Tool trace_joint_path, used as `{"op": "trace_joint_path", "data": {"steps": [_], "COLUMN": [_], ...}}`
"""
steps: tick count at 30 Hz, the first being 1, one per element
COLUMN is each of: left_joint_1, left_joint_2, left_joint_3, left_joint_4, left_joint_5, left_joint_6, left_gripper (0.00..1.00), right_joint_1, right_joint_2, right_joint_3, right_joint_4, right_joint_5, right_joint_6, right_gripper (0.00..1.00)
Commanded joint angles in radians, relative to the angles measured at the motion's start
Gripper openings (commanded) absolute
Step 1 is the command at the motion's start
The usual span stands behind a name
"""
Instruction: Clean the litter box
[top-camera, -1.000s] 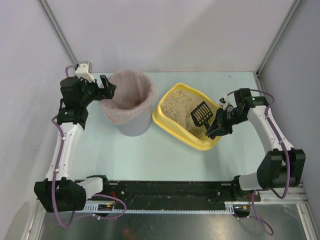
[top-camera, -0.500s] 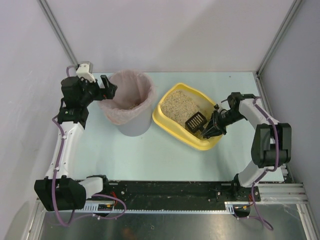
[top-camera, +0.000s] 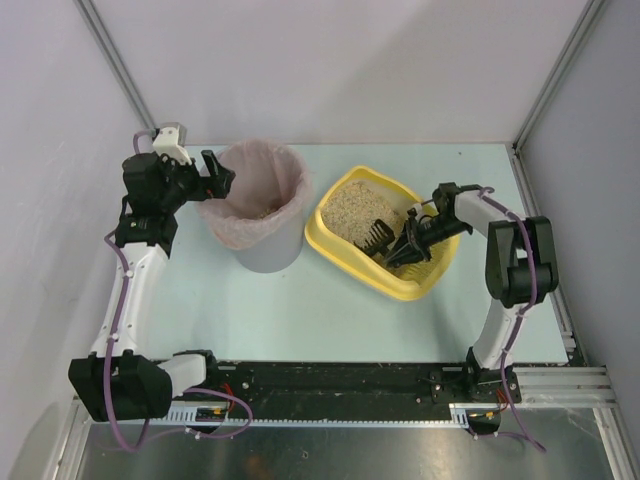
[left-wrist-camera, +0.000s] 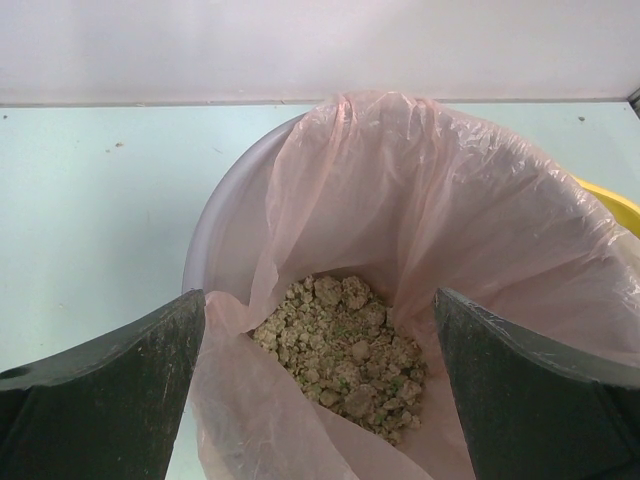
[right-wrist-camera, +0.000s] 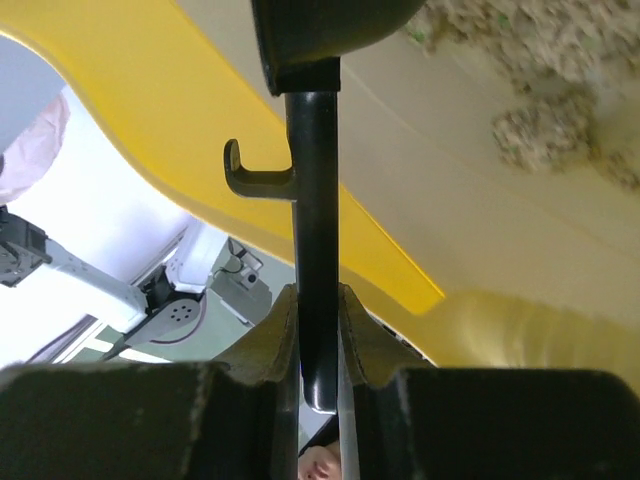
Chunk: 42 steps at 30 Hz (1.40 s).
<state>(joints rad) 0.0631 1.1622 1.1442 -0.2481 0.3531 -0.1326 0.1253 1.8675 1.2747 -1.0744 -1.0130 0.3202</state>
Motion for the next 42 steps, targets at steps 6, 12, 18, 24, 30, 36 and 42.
{"op": "trace_joint_path", "data": {"steps": [6,12,18,24,30,36,42], "left_joint_1": [-0.003,-0.005,-0.005,-0.003,-0.005,-0.005,-0.005], "left_joint_2": [-0.002,-0.004,-0.004,-0.007,-0.009,-0.006,-0.007], "left_joint_3": [-0.001,-0.001,-0.003,-0.003,-0.003,-0.004,-0.004], "left_joint_4": [0.038,0.038,0.040,0.038,0.038,0.040,0.040], "left_joint_5": [0.018,0.018,0.018,0.014,0.010,0.007,0.006], "left_joint_6": [-0.004,-0.002,-0.001,0.001,0.002,0.004,0.005], "left_gripper": [1.00,1.00,1.00,1.00,1.00,1.00,1.00], "right_joint_1": [0.039,0.057,0.099,0.111,0.086,0.056,0.010], "right_joint_2": [0.113,0.148,0.148,0.111,0.038,-0.027,-0.083], "right_joint_3": [0.064,0.064,0.064,0.060,0.023,-0.023,-0.041], "right_joint_4": [0.329,0.499,0.654,0.778,0.814,0.817,0.814], "right_joint_5": [-0.022,-0.029,-0.032,-0.056,-0.071,-0.104,-0.153], "right_joint_6": [0.270,0.391,0.477,0.556,0.591,0.563,0.522], "right_gripper": [0.00,0.00,0.00,0.00,0.00,0.00,0.00]}}
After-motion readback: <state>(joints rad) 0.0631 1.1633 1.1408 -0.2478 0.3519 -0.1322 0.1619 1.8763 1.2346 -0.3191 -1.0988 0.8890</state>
